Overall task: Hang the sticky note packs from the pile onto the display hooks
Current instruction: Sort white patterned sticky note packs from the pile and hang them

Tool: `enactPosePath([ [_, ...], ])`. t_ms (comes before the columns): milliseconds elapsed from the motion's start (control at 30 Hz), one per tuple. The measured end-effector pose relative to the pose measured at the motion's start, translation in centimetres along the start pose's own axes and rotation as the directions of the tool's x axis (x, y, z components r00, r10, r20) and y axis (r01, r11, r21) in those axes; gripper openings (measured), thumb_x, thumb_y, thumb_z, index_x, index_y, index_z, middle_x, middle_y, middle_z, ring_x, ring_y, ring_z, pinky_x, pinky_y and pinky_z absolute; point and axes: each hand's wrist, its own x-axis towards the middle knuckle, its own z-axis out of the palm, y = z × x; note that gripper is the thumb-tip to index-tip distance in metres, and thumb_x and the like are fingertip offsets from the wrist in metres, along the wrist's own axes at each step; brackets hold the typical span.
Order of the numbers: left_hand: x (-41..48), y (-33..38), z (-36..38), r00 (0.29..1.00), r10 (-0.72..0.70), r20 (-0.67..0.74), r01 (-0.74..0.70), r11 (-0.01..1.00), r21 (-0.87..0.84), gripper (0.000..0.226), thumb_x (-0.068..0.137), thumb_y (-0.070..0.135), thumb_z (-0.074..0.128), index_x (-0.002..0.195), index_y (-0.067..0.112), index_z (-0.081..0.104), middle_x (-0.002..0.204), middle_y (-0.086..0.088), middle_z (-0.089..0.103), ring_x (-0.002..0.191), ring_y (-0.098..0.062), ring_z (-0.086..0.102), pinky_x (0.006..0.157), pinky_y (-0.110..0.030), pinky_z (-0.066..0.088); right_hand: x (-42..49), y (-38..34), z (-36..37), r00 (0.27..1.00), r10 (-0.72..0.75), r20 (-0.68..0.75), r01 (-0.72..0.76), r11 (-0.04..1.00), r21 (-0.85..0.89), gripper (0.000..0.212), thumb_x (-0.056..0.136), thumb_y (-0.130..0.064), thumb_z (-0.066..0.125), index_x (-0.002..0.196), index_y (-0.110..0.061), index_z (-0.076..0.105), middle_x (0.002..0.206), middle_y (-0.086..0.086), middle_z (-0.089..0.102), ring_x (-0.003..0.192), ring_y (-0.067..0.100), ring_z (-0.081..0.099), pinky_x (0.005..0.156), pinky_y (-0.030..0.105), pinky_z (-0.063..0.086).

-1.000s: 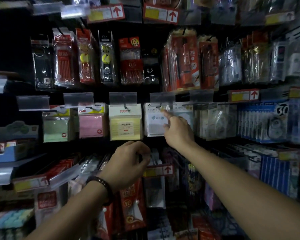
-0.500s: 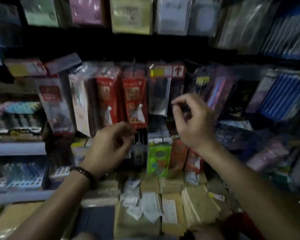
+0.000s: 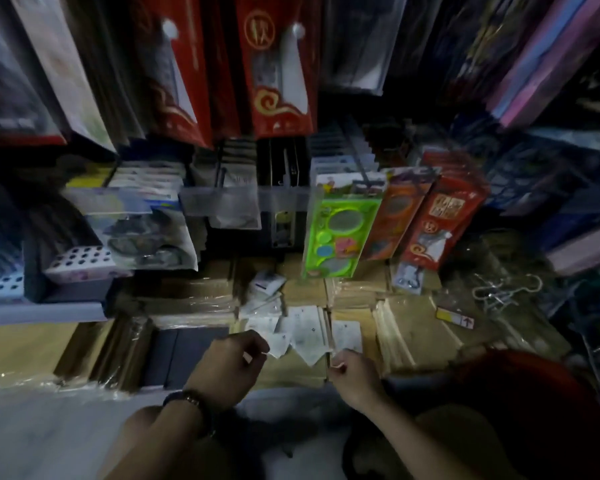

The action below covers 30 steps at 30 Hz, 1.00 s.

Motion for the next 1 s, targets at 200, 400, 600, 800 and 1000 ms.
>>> enactPosePath([
  [200, 3.4, -4.5, 4.1, 0.979, -0.199, 0.048, 0.199, 0.980, 0.004, 0.019, 0.099, 0.027, 0.068, 0.095, 0.045, 0.066, 0.094, 0.023, 0.074, 0.079, 0.001, 0.068, 0.077, -0.025, 0.058, 9.0, 1.6, 3.4, 0.977, 0.123, 0.176, -0.087, 0.976, -0.197, 0.021, 0.097, -0.038, 0.070, 0.104, -0.020, 0.061, 0.096, -0.004, 0.064, 0.086, 0.016, 0.058, 0.057, 0.022, 0.040],
  [400, 5.0, -4.5, 5.5, 0.963, -0.263, 0.067, 0.266, 0.963, -0.041, 0.012, 0.100, 0.029, 0.066, 0.100, 0.040, 0.070, 0.092, 0.021, 0.073, 0.080, 0.001, 0.070, 0.065, -0.009, 0.048, 15.9, 1.8, 7.1, 0.956, 0.283, 0.081, -0.268, 0.951, -0.157, 0.064, 0.086, -0.058, 0.076, 0.132, -0.017, 0.061, 0.134, 0.011, 0.066, 0.114, 0.029, 0.067, 0.090, 0.037, 0.059],
  [600, 5.6, -4.7, 6.3, 0.954, -0.263, 0.141, 0.268, 0.963, -0.015, 0.015, 0.102, 0.028, 0.063, 0.102, 0.043, 0.068, 0.096, 0.025, 0.072, 0.082, 0.001, 0.070, 0.077, -0.027, 0.060, 17.0, 1.1, 9.7, 0.968, 0.248, 0.035, -0.222, 0.915, -0.337, 0.109, 0.085, -0.077, 0.066, 0.160, -0.005, 0.032, 0.162, 0.020, 0.038, 0.144, 0.041, 0.045, 0.108, 0.049, 0.050],
  [800, 5.4, -4.6, 6.7, 0.938, -0.216, 0.272, 0.235, 0.971, -0.038, 0.011, 0.101, 0.032, 0.068, 0.103, 0.043, 0.070, 0.093, 0.026, 0.072, 0.086, 0.001, 0.070, 0.081, -0.023, 0.058, 17.1, 0.4, 10.9, 0.948, 0.304, -0.093, -0.318, 0.895, -0.314, 0.108, 0.082, -0.067, 0.077, 0.157, -0.004, 0.032, 0.164, 0.025, 0.032, 0.145, 0.042, 0.039, 0.111, 0.048, 0.044],
  [1000, 5.8, -4.5, 6.5, 0.952, -0.210, 0.222, 0.226, 0.973, -0.049, 0.011, 0.101, 0.030, 0.069, 0.102, 0.041, 0.072, 0.090, 0.025, 0.071, 0.085, 0.001, 0.069, 0.078, -0.018, 0.054, 18.0, 0.0, 11.5, 0.931, 0.310, -0.191, -0.345, 0.920, -0.185, 0.091, 0.074, -0.029, 0.082, 0.146, -0.009, 0.030, 0.147, 0.019, 0.053, 0.129, 0.038, 0.058, 0.103, 0.045, 0.051],
])
